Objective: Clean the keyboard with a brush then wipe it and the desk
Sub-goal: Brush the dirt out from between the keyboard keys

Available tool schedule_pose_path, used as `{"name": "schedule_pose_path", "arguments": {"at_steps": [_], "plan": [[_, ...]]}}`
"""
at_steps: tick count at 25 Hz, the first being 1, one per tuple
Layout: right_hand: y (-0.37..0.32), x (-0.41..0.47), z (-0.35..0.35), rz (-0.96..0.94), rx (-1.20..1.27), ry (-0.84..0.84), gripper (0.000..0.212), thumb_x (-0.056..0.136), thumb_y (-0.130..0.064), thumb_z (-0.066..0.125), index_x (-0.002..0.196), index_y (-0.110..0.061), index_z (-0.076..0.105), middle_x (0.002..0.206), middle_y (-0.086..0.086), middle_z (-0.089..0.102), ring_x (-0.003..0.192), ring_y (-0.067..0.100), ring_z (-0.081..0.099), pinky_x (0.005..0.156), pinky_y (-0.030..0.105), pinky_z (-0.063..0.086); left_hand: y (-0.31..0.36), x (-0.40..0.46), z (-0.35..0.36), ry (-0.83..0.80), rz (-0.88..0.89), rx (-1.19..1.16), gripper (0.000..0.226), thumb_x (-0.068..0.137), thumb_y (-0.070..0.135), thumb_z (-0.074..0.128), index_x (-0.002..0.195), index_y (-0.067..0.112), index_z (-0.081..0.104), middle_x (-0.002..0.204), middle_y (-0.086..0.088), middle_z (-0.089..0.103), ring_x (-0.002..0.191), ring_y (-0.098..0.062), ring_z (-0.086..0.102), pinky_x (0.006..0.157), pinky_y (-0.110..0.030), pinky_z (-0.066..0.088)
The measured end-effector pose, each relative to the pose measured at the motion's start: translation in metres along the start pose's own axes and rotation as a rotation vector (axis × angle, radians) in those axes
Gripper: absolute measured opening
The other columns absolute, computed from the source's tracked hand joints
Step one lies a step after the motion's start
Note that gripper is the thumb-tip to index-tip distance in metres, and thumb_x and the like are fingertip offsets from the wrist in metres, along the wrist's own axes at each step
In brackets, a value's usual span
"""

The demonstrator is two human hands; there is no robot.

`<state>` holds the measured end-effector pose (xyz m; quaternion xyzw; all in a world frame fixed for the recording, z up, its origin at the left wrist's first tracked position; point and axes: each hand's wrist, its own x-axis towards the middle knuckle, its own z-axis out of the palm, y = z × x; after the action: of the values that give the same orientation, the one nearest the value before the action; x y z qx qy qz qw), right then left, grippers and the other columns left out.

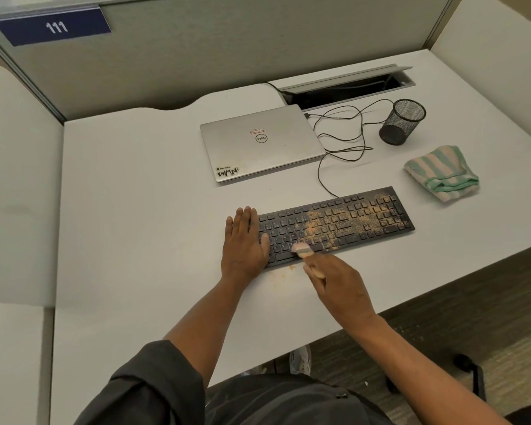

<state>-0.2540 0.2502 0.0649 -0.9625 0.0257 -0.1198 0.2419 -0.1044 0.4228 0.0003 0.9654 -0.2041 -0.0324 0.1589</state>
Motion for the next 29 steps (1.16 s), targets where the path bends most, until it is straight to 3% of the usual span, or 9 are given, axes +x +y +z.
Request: {"name": "schedule_pose_path", "arguments": {"at_steps": [5, 8, 13, 17, 22, 25, 29], "plan": [[-0.007, 0.032, -0.004, 0.038, -0.001, 0.021, 0.017, 0.101, -0.023, 0.057, 0.113, -0.014, 0.064, 0.078, -0.003, 0.064, 0.06, 0.015, 0.056, 0.047, 0.025, 0.045, 0.001, 0.0, 0.0, 0.011, -0.001, -0.003, 0.079, 0.094, 0.046, 0.012, 0.159, 0.003, 0.023, 0.166, -0.014, 0.024, 0.156, -0.028, 0.013, 0.127, -0.042, -0.002], [-0.011, 0.058, -0.022, 0.172, 0.135, 0.072, 0.012, 0.102, -0.023, 0.055, 0.096, -0.015, 0.061, 0.067, -0.011, 0.057, 0.051, 0.006, 0.049, 0.043, 0.015, 0.03, 0.001, -0.001, 0.0, 0.005, 0.0, 0.003, 0.08, 0.094, 0.047, 0.01, 0.16, 0.004, 0.021, 0.167, -0.013, 0.022, 0.156, -0.027, 0.011, 0.127, -0.04, -0.005], [-0.01, 0.081, -0.024, 0.31, 0.147, -0.117, 0.029, 0.102, -0.02, 0.047, 0.08, -0.003, 0.056, 0.068, 0.016, 0.063, 0.06, 0.028, 0.06, 0.052, 0.04, 0.045, 0.001, 0.0, 0.001, 0.01, 0.001, -0.003, 0.08, 0.093, 0.047, 0.009, 0.16, 0.004, 0.02, 0.167, -0.013, 0.021, 0.156, -0.027, 0.01, 0.127, -0.039, -0.006], [-0.013, 0.121, -0.028, 0.308, 0.131, -0.158, 0.028, 0.101, -0.023, 0.045, 0.083, -0.006, 0.06, 0.071, 0.014, 0.068, 0.068, 0.028, 0.065, 0.062, 0.04, 0.051, 0.001, -0.001, 0.0, 0.007, 0.001, -0.008, 0.08, 0.093, 0.047, 0.009, 0.16, 0.004, 0.019, 0.167, -0.013, 0.02, 0.156, -0.027, 0.009, 0.127, -0.039, -0.008], [-0.011, 0.134, -0.02, 0.306, 0.101, -0.37, 0.027, 0.096, -0.022, 0.045, 0.074, -0.011, 0.055, 0.071, 0.011, 0.07, 0.072, 0.03, 0.07, 0.072, 0.049, 0.056, 0.0, -0.001, 0.003, 0.031, 0.004, -0.022, 0.077, 0.095, 0.045, 0.015, 0.159, 0.003, 0.023, 0.166, -0.015, 0.024, 0.156, -0.029, 0.013, 0.127, -0.041, -0.004], [-0.012, 0.139, -0.019, 0.306, 0.142, -0.337, 0.027, 0.096, -0.021, 0.045, 0.079, -0.003, 0.057, 0.072, 0.016, 0.069, 0.073, 0.034, 0.068, 0.07, 0.049, 0.056, -0.001, 0.0, 0.003, 0.032, 0.006, -0.024, 0.076, 0.096, 0.045, 0.015, 0.159, 0.003, 0.023, 0.166, -0.015, 0.024, 0.156, -0.029, 0.012, 0.127, -0.04, -0.005], [-0.011, 0.146, -0.021, 0.325, 0.088, -0.288, 0.031, 0.097, -0.025, 0.043, 0.077, -0.006, 0.059, 0.07, 0.011, 0.068, 0.071, 0.031, 0.068, 0.069, 0.044, 0.056, -0.001, 0.0, 0.003, 0.038, 0.008, -0.023, 0.076, 0.096, 0.044, 0.016, 0.159, 0.004, 0.022, 0.166, -0.014, 0.024, 0.156, -0.029, 0.013, 0.127, -0.041, -0.005]]}}
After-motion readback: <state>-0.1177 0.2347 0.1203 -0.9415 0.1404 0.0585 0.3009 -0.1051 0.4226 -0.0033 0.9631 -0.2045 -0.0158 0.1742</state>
